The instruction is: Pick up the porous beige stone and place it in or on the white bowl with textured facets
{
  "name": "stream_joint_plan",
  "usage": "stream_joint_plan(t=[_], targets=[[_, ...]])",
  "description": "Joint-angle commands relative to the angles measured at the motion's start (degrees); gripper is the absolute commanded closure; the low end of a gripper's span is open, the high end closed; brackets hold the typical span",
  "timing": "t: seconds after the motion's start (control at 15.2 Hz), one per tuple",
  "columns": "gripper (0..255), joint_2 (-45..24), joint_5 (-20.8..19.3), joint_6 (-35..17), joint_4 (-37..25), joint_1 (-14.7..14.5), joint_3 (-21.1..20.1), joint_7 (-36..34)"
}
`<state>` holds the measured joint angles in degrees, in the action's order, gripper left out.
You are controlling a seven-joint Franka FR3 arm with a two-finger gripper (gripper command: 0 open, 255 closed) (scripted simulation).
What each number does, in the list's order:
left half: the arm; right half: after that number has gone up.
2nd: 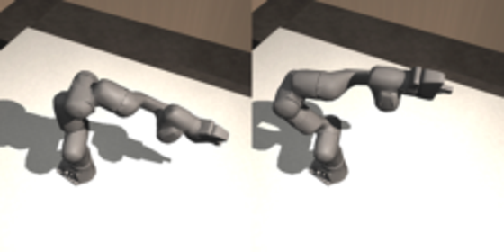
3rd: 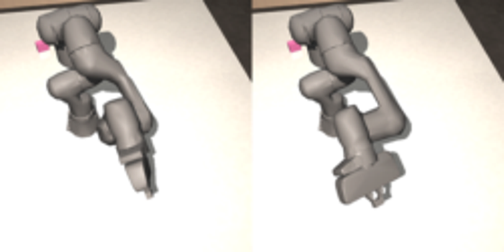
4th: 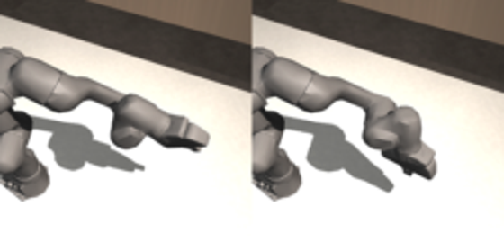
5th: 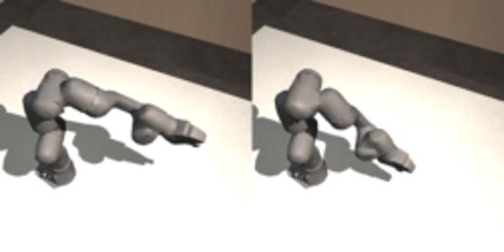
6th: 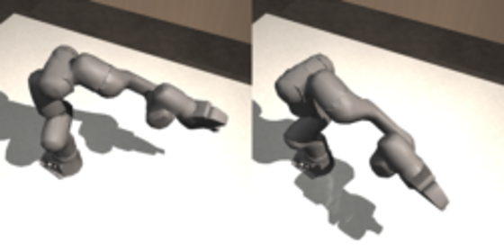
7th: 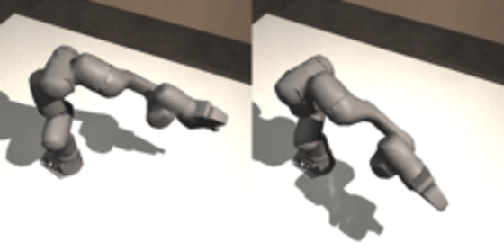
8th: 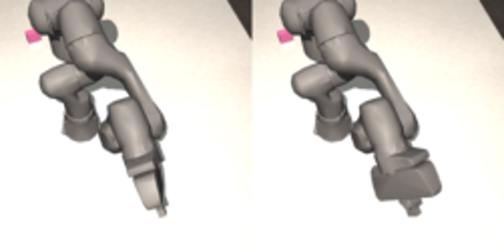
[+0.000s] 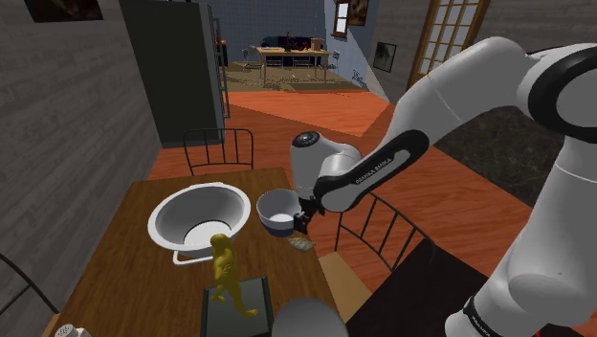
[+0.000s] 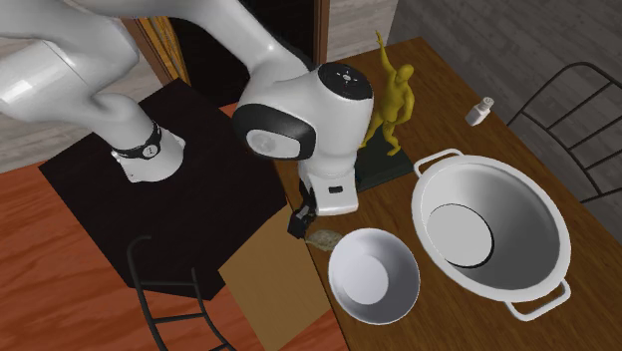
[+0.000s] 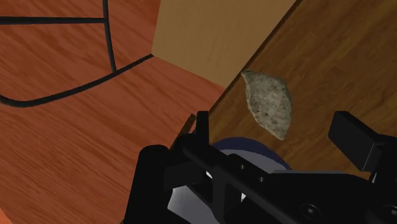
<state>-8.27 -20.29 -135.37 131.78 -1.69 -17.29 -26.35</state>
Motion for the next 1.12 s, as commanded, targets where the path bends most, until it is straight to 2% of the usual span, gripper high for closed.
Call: stream_joint_plan(t=[0.0, 0.33, 0.79, 1.06], targets=[[0, -4.95, -2.82, -0.88, -3.01, -1.16, 0.1, -3.08], [0, -16.55, -8.41, -2.35, -11.05, -4.5, 2.0, -8.18], [0, -20.74, -11.22, -6.12, -11.33, -5.07, 3.99, -9.99], [0, -21.1, -11.45, -6.42, -11.38, -5.12, 4.17, -10.14]])
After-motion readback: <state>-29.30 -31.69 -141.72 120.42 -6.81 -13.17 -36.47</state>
